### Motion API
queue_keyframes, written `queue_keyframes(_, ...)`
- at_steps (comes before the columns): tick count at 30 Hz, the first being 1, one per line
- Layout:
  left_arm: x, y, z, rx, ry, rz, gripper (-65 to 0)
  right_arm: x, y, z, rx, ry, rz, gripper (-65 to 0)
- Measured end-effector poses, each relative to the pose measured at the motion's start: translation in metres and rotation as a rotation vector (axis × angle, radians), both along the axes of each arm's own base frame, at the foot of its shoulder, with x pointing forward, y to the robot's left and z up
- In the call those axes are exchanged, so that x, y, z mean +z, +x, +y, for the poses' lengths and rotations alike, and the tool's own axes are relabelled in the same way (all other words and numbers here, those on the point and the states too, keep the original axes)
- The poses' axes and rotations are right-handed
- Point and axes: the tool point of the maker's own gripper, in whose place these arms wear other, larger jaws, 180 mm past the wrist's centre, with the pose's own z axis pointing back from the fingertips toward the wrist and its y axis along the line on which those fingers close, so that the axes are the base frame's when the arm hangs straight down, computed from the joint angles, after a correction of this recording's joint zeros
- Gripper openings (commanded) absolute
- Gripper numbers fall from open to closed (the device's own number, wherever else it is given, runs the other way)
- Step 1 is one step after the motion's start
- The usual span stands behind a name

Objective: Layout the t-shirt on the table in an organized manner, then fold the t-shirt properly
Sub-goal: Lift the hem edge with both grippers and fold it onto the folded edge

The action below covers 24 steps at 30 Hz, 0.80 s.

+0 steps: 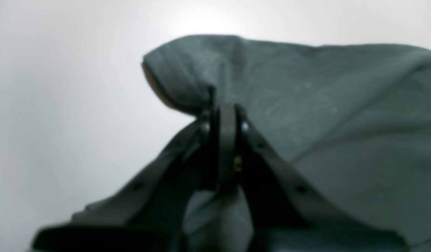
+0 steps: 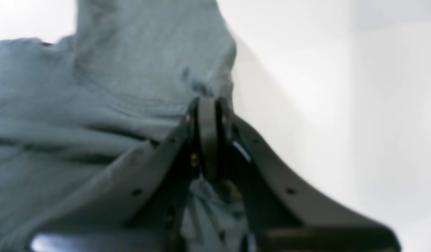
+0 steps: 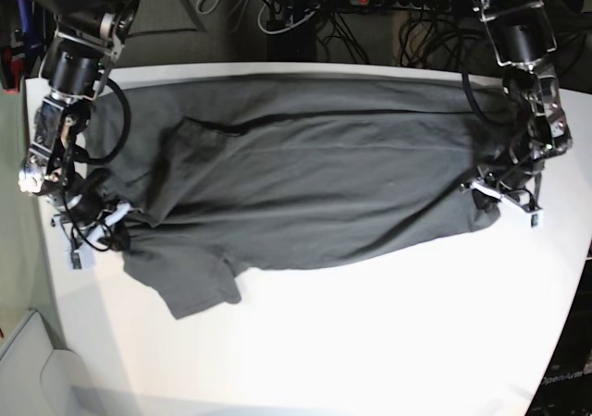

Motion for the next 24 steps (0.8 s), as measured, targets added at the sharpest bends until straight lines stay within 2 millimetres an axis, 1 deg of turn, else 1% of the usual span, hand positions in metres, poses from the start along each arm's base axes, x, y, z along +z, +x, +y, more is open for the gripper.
queue_keyframes(2, 0.011, 0.004, -0.001, -0.003, -0.008, -0.025, -63.8, 0.008, -0.003, -0.001, 0.004, -0.018, -0.025, -65.0)
queue_keyframes(3, 0.016, 0.005, 0.002, 0.002, -0.01, -0.033, -63.8, 0.012, -0.005, -0.001, 0.004, -0.026, -0.035, -65.0)
queue_keyframes(5, 0.021, 0.003, 0.012, 0.032, -0.015, -0.034, -63.8, 0.015, -0.008, -0.002, 0.008, -0.04, -0.046, -65.0)
queue_keyframes(7, 0.023, -0.004, 0.022, 0.054, -0.011, -0.008, -63.8, 0.016, -0.011, -0.004, 0.008, -0.052, -0.045, -65.0)
queue_keyframes(9, 0.029, -0.006, 0.028, 0.065, -0.005, -0.008, -63.9, 0.021, -0.015, -0.009, -0.007, -0.052, -0.061, -65.0)
queue_keyframes(10, 0.032, -0.007, 0.03, 0.068, -0.002, -0.007, -63.9, 0.022, -0.017, -0.015, -0.024, -0.054, -0.066, -65.0)
queue_keyframes(12, 0.039, -0.007, 0.032, 0.065, 0.003, -0.01, -63.9, 0.018, -0.024, -0.024, -0.044, -0.061, -0.046, -65.0)
queue_keyframes(14, 0.042, -0.009, 0.033, 0.06, 0.007, -0.001, -63.9, 0.009, -0.033, -0.029, -0.055, -0.065, -0.009, -65.0)
queue_keyframes(16, 0.042, -0.014, 0.035, 0.063, 0.003, 0.018, -63.9, 0.003, -0.045, -0.031, -0.06, -0.081, 0.023, -65.0)
queue_keyframes(21, 0.037, -0.032, 0.037, 0.055, 0.02, 0.08, -63.9, 0.01, -0.068, -0.027, -0.041, -0.13, 0.007, -65.0)
queue_keyframes(24, 0.034, -0.042, 0.034, 0.04, 0.027, 0.112, -63.9, 0.006, -0.082, -0.022, -0.036, -0.143, 0.022, -65.0)
